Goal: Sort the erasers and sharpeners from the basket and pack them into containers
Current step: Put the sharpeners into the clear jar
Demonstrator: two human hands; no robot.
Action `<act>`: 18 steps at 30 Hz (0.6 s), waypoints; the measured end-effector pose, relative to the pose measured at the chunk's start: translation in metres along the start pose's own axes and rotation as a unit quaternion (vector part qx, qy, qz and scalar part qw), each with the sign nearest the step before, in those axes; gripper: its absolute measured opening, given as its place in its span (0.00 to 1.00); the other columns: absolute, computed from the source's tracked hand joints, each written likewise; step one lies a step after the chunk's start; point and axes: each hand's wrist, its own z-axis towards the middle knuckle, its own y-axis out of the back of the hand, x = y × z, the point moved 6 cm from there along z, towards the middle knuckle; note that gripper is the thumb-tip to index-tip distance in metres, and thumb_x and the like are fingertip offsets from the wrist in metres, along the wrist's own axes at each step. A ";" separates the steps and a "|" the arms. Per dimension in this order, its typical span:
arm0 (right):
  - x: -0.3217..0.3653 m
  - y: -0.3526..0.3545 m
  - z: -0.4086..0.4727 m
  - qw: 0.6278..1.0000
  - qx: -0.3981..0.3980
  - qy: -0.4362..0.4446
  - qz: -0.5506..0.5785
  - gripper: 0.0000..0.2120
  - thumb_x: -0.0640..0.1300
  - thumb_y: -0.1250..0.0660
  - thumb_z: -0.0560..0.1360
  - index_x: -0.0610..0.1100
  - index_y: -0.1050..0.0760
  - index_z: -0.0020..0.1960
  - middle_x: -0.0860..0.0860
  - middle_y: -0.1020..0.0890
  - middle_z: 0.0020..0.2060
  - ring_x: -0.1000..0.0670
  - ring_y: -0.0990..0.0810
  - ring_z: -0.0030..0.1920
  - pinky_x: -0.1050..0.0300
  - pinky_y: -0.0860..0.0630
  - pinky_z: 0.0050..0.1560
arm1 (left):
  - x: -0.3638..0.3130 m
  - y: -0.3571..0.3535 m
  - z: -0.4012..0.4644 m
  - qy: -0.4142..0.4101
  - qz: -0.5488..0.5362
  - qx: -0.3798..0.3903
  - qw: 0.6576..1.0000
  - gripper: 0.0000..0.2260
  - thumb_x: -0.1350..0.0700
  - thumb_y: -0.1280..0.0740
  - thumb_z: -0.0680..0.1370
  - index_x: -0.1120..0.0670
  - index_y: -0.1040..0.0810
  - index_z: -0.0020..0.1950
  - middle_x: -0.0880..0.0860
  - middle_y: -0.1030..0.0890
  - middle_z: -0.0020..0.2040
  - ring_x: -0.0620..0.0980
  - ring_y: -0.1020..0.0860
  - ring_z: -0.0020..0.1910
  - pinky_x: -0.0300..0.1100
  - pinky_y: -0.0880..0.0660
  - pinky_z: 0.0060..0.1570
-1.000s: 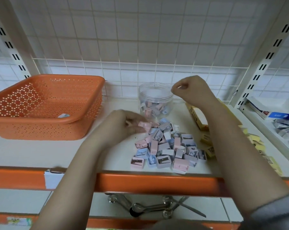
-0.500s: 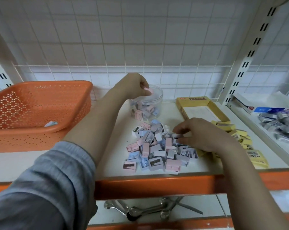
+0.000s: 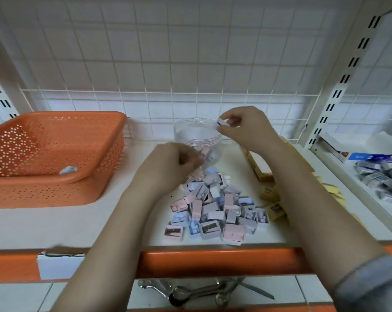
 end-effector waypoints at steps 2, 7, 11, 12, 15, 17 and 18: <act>0.001 -0.014 0.023 0.999 0.023 0.009 -0.041 0.10 0.46 0.29 0.72 0.43 0.18 0.51 0.48 0.20 0.43 0.53 0.24 0.43 0.63 0.31 0.43 | 0.001 -0.008 -0.017 0.019 0.013 0.031 0.999 0.11 0.43 0.33 0.74 0.48 0.17 0.46 0.45 0.17 0.41 0.42 0.21 0.40 0.43 0.23 0.45; 0.001 -0.045 0.056 0.986 0.098 0.000 -0.132 0.12 0.44 0.27 0.70 0.40 0.18 0.50 0.47 0.18 0.47 0.48 0.21 0.49 0.52 0.23 0.53 | 0.007 -0.020 -0.040 0.065 0.004 0.130 0.989 0.16 0.38 0.27 0.65 0.41 0.25 0.48 0.42 0.21 0.41 0.37 0.23 0.39 0.36 0.25 0.43; 0.000 -0.060 0.064 0.976 0.129 -0.011 -0.174 0.14 0.45 0.28 0.68 0.36 0.18 0.49 0.41 0.17 0.50 0.45 0.19 0.46 0.53 0.23 0.48 | 0.010 -0.020 -0.042 0.079 -0.012 0.145 0.986 0.19 0.44 0.24 0.64 0.44 0.23 0.52 0.44 0.20 0.41 0.39 0.23 0.38 0.36 0.24 0.44; 0.000 -0.061 0.064 0.977 0.130 -0.014 -0.169 0.14 0.45 0.28 0.69 0.37 0.18 0.50 0.41 0.17 0.50 0.45 0.19 0.47 0.52 0.22 0.50 | 0.010 -0.021 -0.042 0.081 -0.023 0.143 0.986 0.18 0.46 0.23 0.65 0.45 0.22 0.52 0.44 0.19 0.41 0.40 0.22 0.38 0.36 0.24 0.45; -0.001 -0.054 0.055 0.986 0.104 -0.011 -0.126 0.10 0.45 0.30 0.72 0.40 0.17 0.49 0.47 0.16 0.46 0.48 0.20 0.49 0.52 0.22 0.53 | 0.010 -0.023 -0.042 0.084 -0.050 0.135 0.986 0.13 0.53 0.26 0.70 0.47 0.22 0.53 0.45 0.18 0.41 0.43 0.20 0.40 0.38 0.22 0.47; -0.001 -0.042 0.044 0.995 0.063 -0.015 -0.072 0.08 0.44 0.31 0.73 0.42 0.17 0.48 0.51 0.18 0.43 0.51 0.20 0.49 0.55 0.23 0.52 | 0.013 -0.020 -0.040 0.091 -0.055 0.118 0.987 0.12 0.56 0.27 0.70 0.48 0.20 0.53 0.46 0.17 0.41 0.43 0.19 0.40 0.38 0.22 0.47; -0.002 -0.034 0.036 0.998 0.040 -0.019 -0.046 0.07 0.44 0.32 0.73 0.43 0.17 0.47 0.52 0.19 0.42 0.51 0.20 0.47 0.57 0.24 0.50 | 0.014 -0.016 -0.038 0.093 -0.055 0.107 0.988 0.11 0.56 0.27 0.70 0.49 0.19 0.52 0.46 0.17 0.41 0.43 0.20 0.40 0.36 0.23 0.46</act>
